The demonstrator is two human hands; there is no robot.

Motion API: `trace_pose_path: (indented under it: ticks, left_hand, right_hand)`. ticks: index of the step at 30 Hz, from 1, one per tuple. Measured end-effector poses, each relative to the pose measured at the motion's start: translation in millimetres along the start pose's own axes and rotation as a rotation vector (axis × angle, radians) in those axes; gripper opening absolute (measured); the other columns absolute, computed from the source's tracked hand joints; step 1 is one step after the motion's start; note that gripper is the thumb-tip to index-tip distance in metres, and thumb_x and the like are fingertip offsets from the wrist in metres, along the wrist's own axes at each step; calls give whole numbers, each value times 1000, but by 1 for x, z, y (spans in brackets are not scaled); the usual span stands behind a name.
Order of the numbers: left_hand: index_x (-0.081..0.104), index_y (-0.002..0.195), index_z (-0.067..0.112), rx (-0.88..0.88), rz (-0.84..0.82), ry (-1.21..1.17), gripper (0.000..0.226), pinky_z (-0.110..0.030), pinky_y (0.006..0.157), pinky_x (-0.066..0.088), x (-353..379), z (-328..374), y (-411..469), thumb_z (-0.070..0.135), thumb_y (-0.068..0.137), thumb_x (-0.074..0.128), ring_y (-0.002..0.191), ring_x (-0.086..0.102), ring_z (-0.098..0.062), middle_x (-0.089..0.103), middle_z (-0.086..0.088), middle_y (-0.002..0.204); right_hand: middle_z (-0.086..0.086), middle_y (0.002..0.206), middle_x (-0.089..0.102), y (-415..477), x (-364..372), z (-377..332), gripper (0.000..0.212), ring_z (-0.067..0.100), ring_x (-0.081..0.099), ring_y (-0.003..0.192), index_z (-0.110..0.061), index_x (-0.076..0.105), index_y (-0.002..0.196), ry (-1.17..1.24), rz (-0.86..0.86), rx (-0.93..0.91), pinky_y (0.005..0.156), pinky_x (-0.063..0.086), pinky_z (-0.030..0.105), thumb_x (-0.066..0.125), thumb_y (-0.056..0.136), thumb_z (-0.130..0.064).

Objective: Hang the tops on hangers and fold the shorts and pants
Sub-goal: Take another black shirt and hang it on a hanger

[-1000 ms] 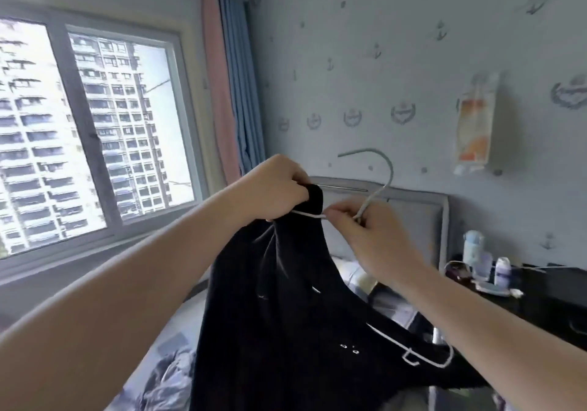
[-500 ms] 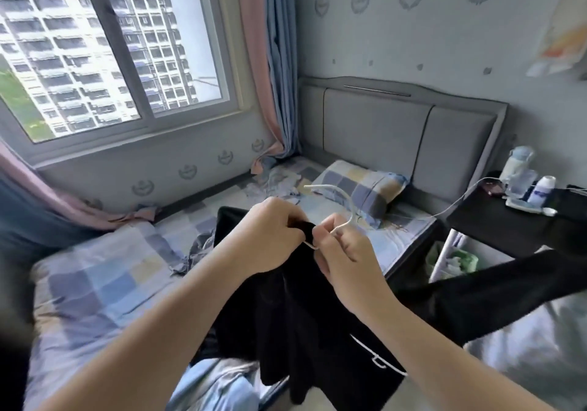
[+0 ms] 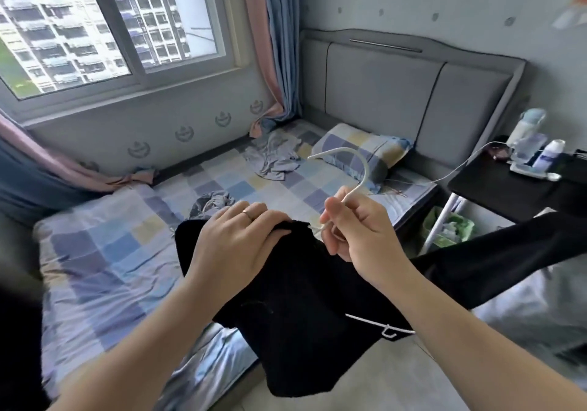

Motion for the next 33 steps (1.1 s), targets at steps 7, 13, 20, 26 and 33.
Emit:
trace_pose_path:
  ticks: [7, 13, 20, 26, 33]
  left_hand:
    - [72, 109, 17, -103, -263, -162, 43, -40, 62, 56, 23, 18, -3, 41, 101, 36, 80, 69, -22, 70, 5, 95]
    - [70, 95, 10, -416, -178, -243, 19, -38, 71, 47, 31, -19, -34, 20, 102, 55, 81, 64, -26, 69, -2, 84]
    - [69, 94, 9, -676, -52, -287, 17, -40, 71, 45, 27, -43, -73, 16, 102, 56, 76, 60, -26, 66, -1, 77]
    - [57, 81, 16, -780, -44, -263, 22, -31, 64, 36, 15, -70, -112, 15, 103, 53, 65, 53, -18, 56, 9, 66]
    - [57, 74, 9, -1056, -46, -168, 30, -33, 58, 30, -26, -111, -205, 19, 102, 55, 55, 46, -10, 46, 8, 56]
  right_hand:
    - [0, 58, 62, -1, 7, 5, 41, 10, 54, 52, -18, 59, 80, -345, -67, -14, 59, 41, 23, 40, 102, -48]
    - [-7, 87, 68, -32, -39, 10, 24, 16, 65, 82, -13, 62, 95, -549, 230, -213, 73, 49, 26, 50, 97, -33]
    - [-19, 130, 56, -57, 28, 108, 49, -3, 49, 123, -35, 49, 140, -567, -300, 224, 111, 40, 34, 66, 94, -34]
    - [-4, 104, 64, -37, 81, 131, 26, 17, 58, 105, -17, 64, 119, -659, -422, 294, 104, 40, 47, 65, 96, -29]
    - [-8, 78, 60, -52, 158, 159, 23, 21, 56, 84, -30, 48, 83, -718, -737, 262, 92, 43, 37, 67, 94, -35]
Point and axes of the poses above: each hand's wrist, its own y-axis towards the middle knuckle, its own x-axis out of the palm, z = x × y, the point moved 8 cm from there along y, towards the middle knuckle
